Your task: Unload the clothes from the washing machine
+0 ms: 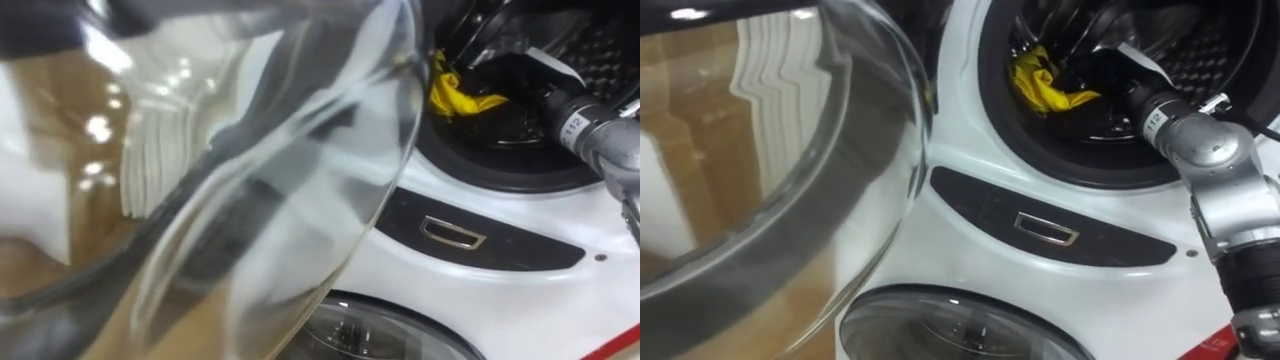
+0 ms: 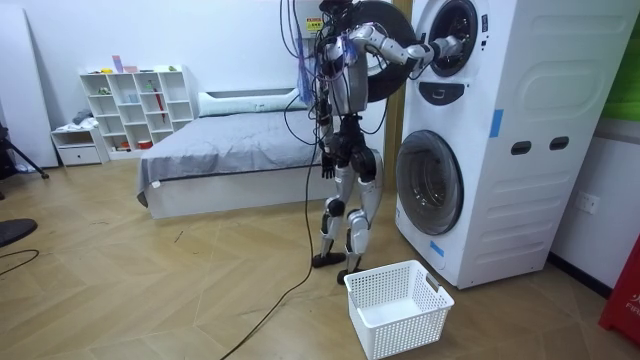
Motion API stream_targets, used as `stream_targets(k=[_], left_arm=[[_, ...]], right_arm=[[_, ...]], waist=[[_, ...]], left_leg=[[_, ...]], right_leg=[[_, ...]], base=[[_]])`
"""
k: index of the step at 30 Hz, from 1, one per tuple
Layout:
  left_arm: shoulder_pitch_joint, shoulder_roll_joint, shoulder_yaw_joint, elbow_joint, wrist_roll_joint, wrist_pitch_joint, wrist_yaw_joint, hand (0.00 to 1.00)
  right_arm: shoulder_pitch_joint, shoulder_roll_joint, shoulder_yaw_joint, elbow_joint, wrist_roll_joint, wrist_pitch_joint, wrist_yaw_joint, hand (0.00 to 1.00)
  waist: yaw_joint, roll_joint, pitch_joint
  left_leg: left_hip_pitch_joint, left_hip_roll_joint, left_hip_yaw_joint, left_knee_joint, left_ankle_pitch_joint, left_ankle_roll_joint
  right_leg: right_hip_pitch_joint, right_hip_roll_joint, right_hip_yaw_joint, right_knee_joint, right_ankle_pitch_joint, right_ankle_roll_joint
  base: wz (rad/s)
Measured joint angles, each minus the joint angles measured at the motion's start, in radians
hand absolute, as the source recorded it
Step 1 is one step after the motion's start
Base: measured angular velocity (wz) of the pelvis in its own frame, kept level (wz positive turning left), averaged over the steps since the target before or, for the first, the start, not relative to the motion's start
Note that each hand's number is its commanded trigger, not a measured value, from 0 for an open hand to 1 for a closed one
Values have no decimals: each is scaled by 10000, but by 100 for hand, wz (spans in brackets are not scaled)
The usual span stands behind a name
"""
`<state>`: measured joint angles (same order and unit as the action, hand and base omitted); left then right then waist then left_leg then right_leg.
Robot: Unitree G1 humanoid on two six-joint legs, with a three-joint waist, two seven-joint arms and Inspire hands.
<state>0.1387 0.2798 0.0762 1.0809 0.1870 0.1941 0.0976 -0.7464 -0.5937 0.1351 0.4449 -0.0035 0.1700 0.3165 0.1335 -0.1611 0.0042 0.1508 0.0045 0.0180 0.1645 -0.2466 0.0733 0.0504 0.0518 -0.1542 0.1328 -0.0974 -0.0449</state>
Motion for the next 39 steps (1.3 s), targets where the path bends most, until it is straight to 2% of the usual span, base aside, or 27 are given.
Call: stream_targets(k=[3, 5, 8, 9, 10, 11, 12, 13, 14, 15, 16, 17, 19, 22, 24, 26, 27, 29, 31, 34, 36, 39], left_arm=[[0, -3, 2, 12, -4, -44, 0, 0], [8, -6, 16, 17, -17, -75, 0, 0], [168, -6, 63, 4, -279, -368, 95, 0], [276, -33, 177, 9, -284, -476, 146, 0], [497, -106, 335, 109, -290, -588, 288, 0], [541, -146, 402, 207, -292, -647, 360, 0], [593, -188, 378, 427, -362, -709, 490, 0], [610, -230, 382, 373, -375, -758, 520, 0], [567, -239, 377, 336, -376, -814, 527, 0], [644, -369, 394, 291, -402, -908, 667, 0], [662, -449, 390, 343, -401, -909, 742, 0], [672, -468, 387, 364, -406, -915, 761, 0], [943, -478, 386, 460, -677, -961, 892, 0], [1105, -612, 495, 605, -934, -1215, 957, 0], [1123, -682, 675, 735, -964, -1342, 964, 0], [1296, -688, 722, 800, -961, -1355, 964, 0], [1420, -693, 823, 808, -954, -1354, 960, 0], [1520, -685, 992, 795, -951, -1352, 954, 0], [1591, -685, 1082, 780, -933, -1353, 942, 0], [1590, -681, 1092, 766, -925, -1528, 941, 0], [1590, -676, 1168, 776, -923, -1657, 941, 0], [1575, -625, 1181, 783, -955, -1853, 942, 0]], right_arm=[[338, -2, -14, -916, -69, 45, -97, 100], [716, -5, -26, -1835, -96, 60, -260, 100], [1541, -93, -107, -3941, 26, 167, -560, 100], [1736, -136, -121, -4822, 17, 225, -581, 100], [1922, -140, -166, -5740, 62, 243, -611, 100], [2018, -137, -193, -6175, 137, 242, -660, 100], [2319, -132, -267, -6945, 433, 239, -841, 100], [2796, -164, -648, -7774, 645, 223, -1056, 100], [3076, -136, -930, -8159, 688, 220, -1177, 100], [3507, -36, -1207, -8741, 708, 245, -1331, 100], [3786, 13, -1303, -9182, 710, 227, -1436, 100], [3937, 23, -1318, -9354, 740, 207, -1475, 100], [5019, 131, -1744, -10117, 986, 94, -1588, 100], [5754, 175, -2469, -10529, 1463, 6, -1864, 100], [5758, 267, -2925, -10543, 1644, -102, -1987, 100], [5759, 271, -3273, -10552, 1822, -305, -2102, 100], [5777, 272, -3515, -10585, 1946, -414, -2156, 100], [6070, 281, -4053, -10894, 2096, -525, -2274, 100], [6627, 306, -4587, -11180, 2418, -832, -2414, 100], [7054, 310, -4877, -11268, 2614, -1053, -2531, 100], [7080, 307, -5061, -11268, 2713, -1074, -2538, 100], [7080, 303, -5418, -11272, 3056, -1342, -2834, 100]], waist=[[-43, 37, -33], [-193, 67, -63], [-277, 189, -154], [-439, 243, -164], [-662, 328, -185], [-734, 356, -170], [-875, 249, -164], [-1168, 210, -201], [-1241, 201, -183], [-1177, 313, -242], [-1037, 339, -230], [-994, 346, -225], [-1048, 380, -201], [-1324, 575, -87], [-1408, 620, -17], [-1566, 631, -27], [-1774, 625, -46], [-1932, 580, -67], [-2136, 563, -108], [-2261, 561, -136], [-2353, 546, -176], [-2389, 510, -207]], left_leg=[[13, 15, 129, 9, 0, -1], [5, 26, 178, 11, 2, -2], [26, 46, 615, 22, 17, -27], [4, 40, 664, 46, 17, -28], [1, 42, 829, 123, 7, -74], [-32, 36, 966, 341, -32, -224], [-521, -26, 1159, 1294, -326, -692], [-1064, 179, 1118, 868, -255, -884], [-1315, 356, 1256, 672, 31, -678], [-1257, 406, 1623, 744, 179, -579], [-1069, 401, 1954, 685, 198, -546], [-992, 398, 1981, 683, 200, -543], [-763, 367, 1961, 620, 197, -539], [-461, 369, 1970, 262, 188, -526], [-392, 365, 2096, 90, 218, -451], [-382, 390, 2252, 59, 214, -471], [-368, 397, 2245, 79, 203, -501], [-415, 357, 2255, 213, 168, -566], [-432, 418, 2236, 351, 154, -600], [-361, 440, 2259, 351, 173, -627], [-361, 441, 2255, 344, 176, -630], [-349, 442, 2257, 340, 175, -630]], right_leg=[[-19, 24, 129, -9, -1, -1], [-20, 25, 130, -11, -2, -3], [-135, 52, 343, 4, -4, -6], [-160, 54, 470, -7, -2, -9], [-103, 50, 665, -11, 3, -17], [-15, 7, 847, -37, 7, -22], [196, -226, 1641, -166, 34, -19], [208, -317, 2136, -134, 37, 17], [154, -339, 2253, -91, -4, 116], [13, -339, 2424, 60, -112, 368], [63, -353, 2301, 52, -122, 382], [97, -353, 2252, 51, -120, 384], [275, -355, 2031, 48, -92, 401], [384, -291, 2038, 43, -112, 401], [321, -189, 2012, 60, -124, 389], [341, -178, 1870, 114, -182, 289], [318, -171, 1824, 179, -226, 222], [294, -166, 1821, 159, -340, 139], [306, -135, 1806, 180, -370, 89], [305, -91, 1838, 214, -366, 69], [304, -87, 1834, 238, -364, 66], [315, -86, 1832, 235, -364, 66]], base=[[-11], [-6], [-27], [-24], [-18], [-5], [26], [44], [28], [-16], [-43], [-42], [-29], [-13], [-28], [-27], [0], [0], [0], [-1], [0], [0]])
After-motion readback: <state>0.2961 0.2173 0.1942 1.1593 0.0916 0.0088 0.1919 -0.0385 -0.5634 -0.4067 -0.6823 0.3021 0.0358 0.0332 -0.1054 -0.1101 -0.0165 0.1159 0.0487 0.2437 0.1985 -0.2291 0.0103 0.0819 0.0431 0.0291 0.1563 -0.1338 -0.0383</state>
